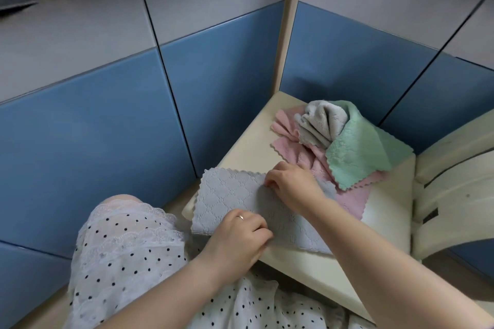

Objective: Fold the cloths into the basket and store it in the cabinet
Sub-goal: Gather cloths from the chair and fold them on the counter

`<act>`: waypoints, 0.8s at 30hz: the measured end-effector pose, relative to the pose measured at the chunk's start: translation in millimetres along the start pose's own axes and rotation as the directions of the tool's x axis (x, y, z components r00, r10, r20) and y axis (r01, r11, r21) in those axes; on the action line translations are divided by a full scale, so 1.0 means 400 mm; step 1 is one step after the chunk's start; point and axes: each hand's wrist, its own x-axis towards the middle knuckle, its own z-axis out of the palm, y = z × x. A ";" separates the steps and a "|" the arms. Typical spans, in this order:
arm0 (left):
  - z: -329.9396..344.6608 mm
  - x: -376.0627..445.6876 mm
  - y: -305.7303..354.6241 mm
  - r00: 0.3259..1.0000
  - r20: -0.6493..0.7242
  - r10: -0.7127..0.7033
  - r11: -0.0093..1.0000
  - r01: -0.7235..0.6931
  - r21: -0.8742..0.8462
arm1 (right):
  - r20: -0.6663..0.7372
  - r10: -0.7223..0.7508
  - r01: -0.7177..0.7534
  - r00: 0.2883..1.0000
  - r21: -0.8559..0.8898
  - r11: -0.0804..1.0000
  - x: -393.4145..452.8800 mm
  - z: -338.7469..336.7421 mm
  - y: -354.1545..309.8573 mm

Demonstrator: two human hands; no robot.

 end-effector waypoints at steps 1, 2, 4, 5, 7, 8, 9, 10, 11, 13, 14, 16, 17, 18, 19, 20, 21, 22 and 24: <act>0.000 0.002 -0.004 1.000 -0.011 -0.003 1.000 0.003 0.002 | -0.004 0.002 -0.002 1.000 -0.004 1.000 0.006 -0.003 0.002; -0.001 0.000 -0.008 1.000 -0.015 -0.007 1.000 0.007 0.009 | 0.000 0.002 -0.002 1.000 -0.013 1.000 0.011 -0.006 0.001; -0.007 -0.003 -0.014 1.000 -0.004 -0.016 1.000 0.016 0.025 | 0.029 0.004 -0.003 1.000 -0.030 1.000 0.014 -0.012 -0.001; -0.012 -0.008 -0.021 1.000 -0.002 -0.021 0.999 0.021 0.033 | 0.044 0.012 -0.010 0.999 -0.033 0.999 0.012 -0.014 -0.002; -0.023 -0.022 -0.045 1.000 -0.002 -0.029 0.998 0.029 0.047 | 0.050 0.021 -0.019 0.999 -0.045 0.999 0.006 -0.020 0.000; -0.031 -0.029 -0.059 0.999 -0.003 -0.034 0.998 0.034 0.052 | 0.056 0.027 -0.024 0.998 -0.050 0.998 0.001 -0.021 0.003; -0.039 -0.037 -0.075 0.999 -0.006 -0.037 0.998 0.038 0.059 | 0.075 0.039 -0.036 0.996 -0.047 0.998 -0.006 -0.022 0.008; -0.048 -0.043 -0.093 0.999 -0.010 -0.044 0.996 0.044 0.071 | 0.105 0.056 -0.053 0.993 -0.035 0.998 -0.013 -0.023 0.012; -0.056 -0.047 -0.112 0.999 -0.020 -0.050 0.995 0.052 0.087 | 0.131 0.069 -0.067 0.989 -0.015 0.998 -0.022 -0.023 0.015; -0.069 -0.052 -0.149 0.997 -0.043 -0.064 0.991 0.069 0.116 | 0.164 0.088 -0.094 0.982 0.032 0.995 -0.044 -0.025 0.015; -0.075 -0.050 -0.166 0.997 -0.043 -0.068 0.990 0.073 0.124 | 0.177 0.103 -0.113 0.979 0.049 0.992 -0.059 -0.027 0.011; -0.084 -0.045 -0.200 0.998 -0.032 -0.052 0.992 0.056 0.116 | 0.183 0.124 -0.141 0.975 0.083 0.987 -0.086 -0.020 0.005; -0.085 -0.042 -0.215 0.999 -0.023 -0.035 0.994 0.037 0.104 | 0.170 0.119 -0.138 0.978 0.101 0.985 -0.100 -0.014 0.001; -0.085 -0.040 -0.226 1.000 -0.009 -0.022 0.996 0.023 0.091 | 0.140 0.092 -0.109 0.986 0.117 0.987 -0.115 -0.007 -0.006; -0.086 -0.039 -0.235 1.000 -0.001 -0.011 0.997 0.011 0.083 | 0.079 0.038 -0.047 0.996 0.119 0.992 -0.127 0.002 -0.009; -0.088 -0.040 -0.238 1.000 0.003 -0.003 0.997 0.003 0.076 | -0.001 -0.020 0.020 1.000 0.095 0.995 -0.140 0.008 -0.011; -0.091 -0.042 -0.240 1.000 0.004 0.004 0.997 -0.005 0.074 | -0.090 -0.072 0.077 0.993 0.057 0.995 -0.152 0.010 -0.011; -0.093 -0.049 -0.236 1.000 0.010 0.015 0.997 -0.016 0.073 | -0.147 -0.110 0.114 0.983 0.017 0.993 -0.166 0.007 -0.010; -0.088 -0.068 -0.228 0.998 0.037 0.058 0.995 -0.061 0.083 | -0.121 -0.199 0.195 0.973 -0.044 0.980 -0.188 0.004 0.004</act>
